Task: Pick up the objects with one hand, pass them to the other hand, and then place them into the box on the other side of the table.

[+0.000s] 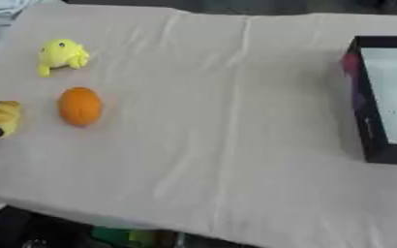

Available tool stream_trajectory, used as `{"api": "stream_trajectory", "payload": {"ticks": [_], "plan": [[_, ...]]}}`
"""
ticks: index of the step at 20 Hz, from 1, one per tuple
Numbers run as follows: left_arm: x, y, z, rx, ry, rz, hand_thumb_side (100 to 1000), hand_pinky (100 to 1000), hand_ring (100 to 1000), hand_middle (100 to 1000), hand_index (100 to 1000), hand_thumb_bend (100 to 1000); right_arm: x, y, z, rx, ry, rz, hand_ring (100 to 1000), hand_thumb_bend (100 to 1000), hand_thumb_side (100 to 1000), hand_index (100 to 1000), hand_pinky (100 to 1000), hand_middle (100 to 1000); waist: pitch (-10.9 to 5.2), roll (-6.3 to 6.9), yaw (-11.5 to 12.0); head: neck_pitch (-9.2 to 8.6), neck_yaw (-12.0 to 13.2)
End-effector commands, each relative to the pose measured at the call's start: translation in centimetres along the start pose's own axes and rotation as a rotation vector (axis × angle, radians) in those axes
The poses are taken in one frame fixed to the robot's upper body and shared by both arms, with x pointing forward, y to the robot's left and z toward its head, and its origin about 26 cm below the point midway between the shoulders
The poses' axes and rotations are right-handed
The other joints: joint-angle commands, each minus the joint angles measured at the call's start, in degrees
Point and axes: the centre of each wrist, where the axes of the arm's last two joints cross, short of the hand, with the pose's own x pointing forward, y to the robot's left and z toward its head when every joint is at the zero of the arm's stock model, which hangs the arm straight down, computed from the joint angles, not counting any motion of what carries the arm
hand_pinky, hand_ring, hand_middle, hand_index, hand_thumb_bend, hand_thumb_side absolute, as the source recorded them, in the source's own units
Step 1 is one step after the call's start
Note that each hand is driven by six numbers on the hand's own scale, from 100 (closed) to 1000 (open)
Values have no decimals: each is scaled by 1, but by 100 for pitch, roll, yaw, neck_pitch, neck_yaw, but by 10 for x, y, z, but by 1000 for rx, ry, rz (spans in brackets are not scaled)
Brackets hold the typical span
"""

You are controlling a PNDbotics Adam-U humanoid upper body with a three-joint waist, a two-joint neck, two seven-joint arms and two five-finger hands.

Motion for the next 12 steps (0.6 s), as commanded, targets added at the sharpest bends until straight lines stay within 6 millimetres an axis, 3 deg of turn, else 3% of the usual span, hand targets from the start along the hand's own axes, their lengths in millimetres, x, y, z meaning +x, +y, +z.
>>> {"api": "stream_trajectory", "payload": {"ticks": [1, 5, 6, 7, 9, 10, 12], "plan": [[-1, 16, 6, 30, -7, 8, 332, 766, 745, 639, 684, 393, 10, -7, -3, -7, -26, 21, 865, 100, 546, 896, 845, 899, -76, 1, 10, -32, 8], [0, 16, 6, 44, 3, 26, 321, 753, 729, 617, 666, 407, 10, -6, -3, -2, -25, 18, 865, 100, 547, 896, 845, 899, -79, 4, 5, -37, 9], [1, 15, 5, 43, 3, 27, 230, 750, 722, 608, 656, 343, 10, -6, -3, -2, -25, 18, 865, 100, 557, 896, 845, 898, -79, 5, 3, -38, 8], [1, 14, 4, 38, 5, 26, 203, 750, 722, 608, 653, 323, 10, -6, -3, -2, -24, 17, 865, 100, 562, 896, 845, 897, -78, 6, 1, -38, 12], [2, 11, 1, 35, 14, 23, 241, 748, 722, 614, 671, 320, 9, -6, -2, -3, -19, 13, 864, 100, 583, 893, 844, 895, -75, 5, -3, -44, 22], [2, 11, 0, 37, 18, 23, 297, 748, 730, 630, 711, 378, 8, -6, -2, -3, -17, 12, 864, 100, 590, 892, 844, 895, -73, 3, -5, -45, 23], [4, 9, -1, 46, 21, 19, 293, 748, 731, 632, 724, 425, 7, -6, -2, -4, -13, 15, 863, 100, 599, 893, 844, 894, -70, 2, -8, -44, 22]]}}
